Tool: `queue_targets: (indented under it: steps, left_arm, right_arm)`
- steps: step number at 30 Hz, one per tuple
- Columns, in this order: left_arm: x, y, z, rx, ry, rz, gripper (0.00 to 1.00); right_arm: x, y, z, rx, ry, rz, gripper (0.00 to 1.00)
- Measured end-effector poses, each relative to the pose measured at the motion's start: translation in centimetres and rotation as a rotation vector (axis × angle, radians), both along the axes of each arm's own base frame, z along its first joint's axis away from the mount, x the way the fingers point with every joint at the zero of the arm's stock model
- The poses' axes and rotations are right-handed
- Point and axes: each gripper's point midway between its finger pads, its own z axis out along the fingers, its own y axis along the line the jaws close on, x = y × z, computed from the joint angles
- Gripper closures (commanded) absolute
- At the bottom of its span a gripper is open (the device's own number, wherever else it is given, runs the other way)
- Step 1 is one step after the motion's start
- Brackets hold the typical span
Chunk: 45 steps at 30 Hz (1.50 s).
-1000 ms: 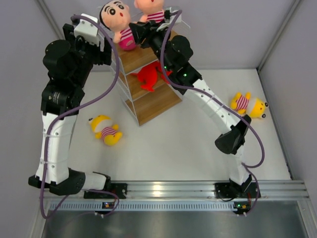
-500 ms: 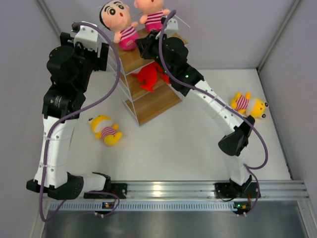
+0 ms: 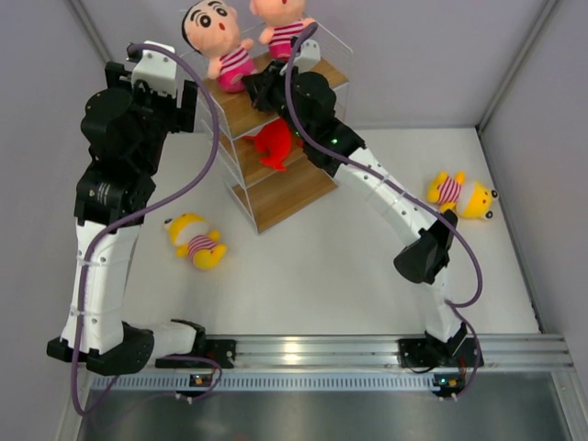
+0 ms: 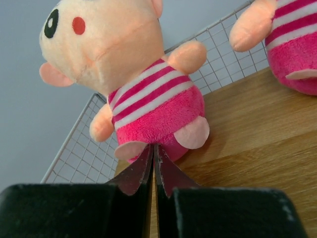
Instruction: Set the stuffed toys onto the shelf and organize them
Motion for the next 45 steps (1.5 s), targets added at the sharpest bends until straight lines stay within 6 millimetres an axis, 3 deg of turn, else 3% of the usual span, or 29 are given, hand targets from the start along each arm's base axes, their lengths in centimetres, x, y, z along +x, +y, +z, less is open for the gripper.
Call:
queue_targets:
  steps: [20,36,41,45]
  left_arm:
    - [0.1,0.0,-0.2,0.002,0.006,0.001,0.14]
    - [0.2,-0.1,-0.7,0.006,0.015,-0.003,0.14]
    - [-0.4,0.5,-2.1,0.025,0.041,0.018,0.13]
    - [-1.6,1.4,-3.6,0.034,0.076,0.053,0.13]
  right_arm:
    - [0.5,0.3,-0.1,0.013,-0.003,0.001,0.94]
    - [-0.5,-0.9,1.2,-0.002,-0.033,-0.002,0.76]
    - [-2.6,-3.5,1.6,-0.093,-0.043,-0.012,0.64]
    - [-6.5,-9.5,3.4,-0.203,-0.062,-0.072,0.53]
